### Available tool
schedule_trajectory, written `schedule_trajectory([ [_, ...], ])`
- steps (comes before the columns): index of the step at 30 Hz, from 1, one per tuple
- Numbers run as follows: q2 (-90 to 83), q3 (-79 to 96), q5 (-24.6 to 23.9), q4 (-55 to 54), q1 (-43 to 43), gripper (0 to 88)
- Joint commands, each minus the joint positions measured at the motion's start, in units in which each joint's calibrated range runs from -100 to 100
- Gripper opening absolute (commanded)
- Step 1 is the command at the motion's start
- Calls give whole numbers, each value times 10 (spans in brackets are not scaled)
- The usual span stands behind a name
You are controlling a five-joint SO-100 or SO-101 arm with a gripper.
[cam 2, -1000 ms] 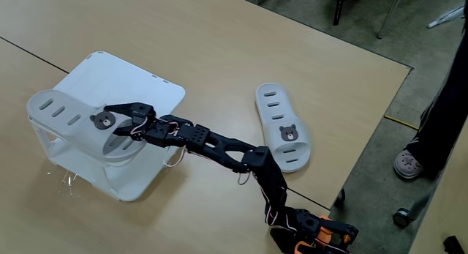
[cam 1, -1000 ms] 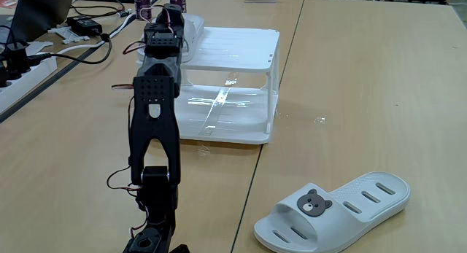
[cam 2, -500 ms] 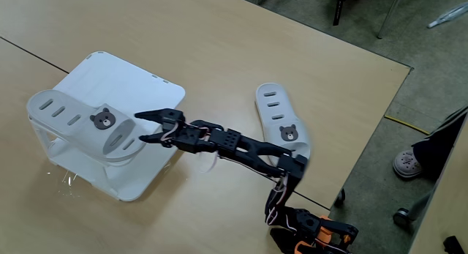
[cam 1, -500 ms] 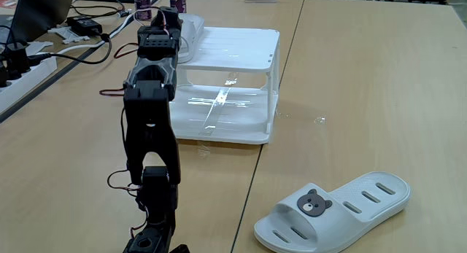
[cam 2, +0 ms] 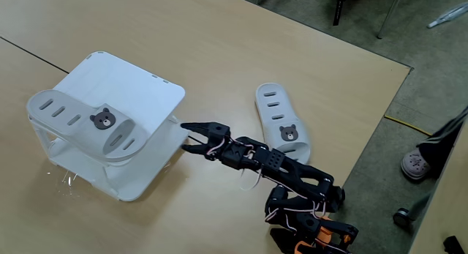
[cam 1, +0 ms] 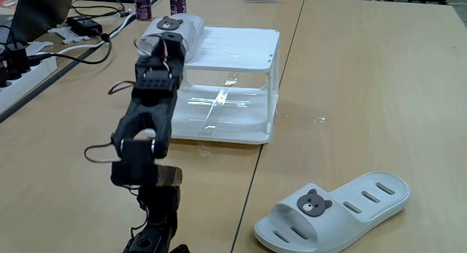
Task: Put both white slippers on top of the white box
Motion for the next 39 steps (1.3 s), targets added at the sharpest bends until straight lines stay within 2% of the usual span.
schedule_trajectory([
  [1,-74,58,4,-6,13,279],
  [2,-87,69,4,-6,10,232],
  [4,-107,86,4,-6,9,24],
  [5,-110,91,4,-6,9,6],
  [13,-104,251,4,-29,14,7],
  [16,-57,326,4,-163,14,7],
  [20,77,403,4,-401,13,7],
  [29,460,406,4,-780,14,7],
  [30,508,408,4,-833,22,7],
  [33,575,410,4,-888,80,8],
  [39,594,405,4,-892,245,8],
])
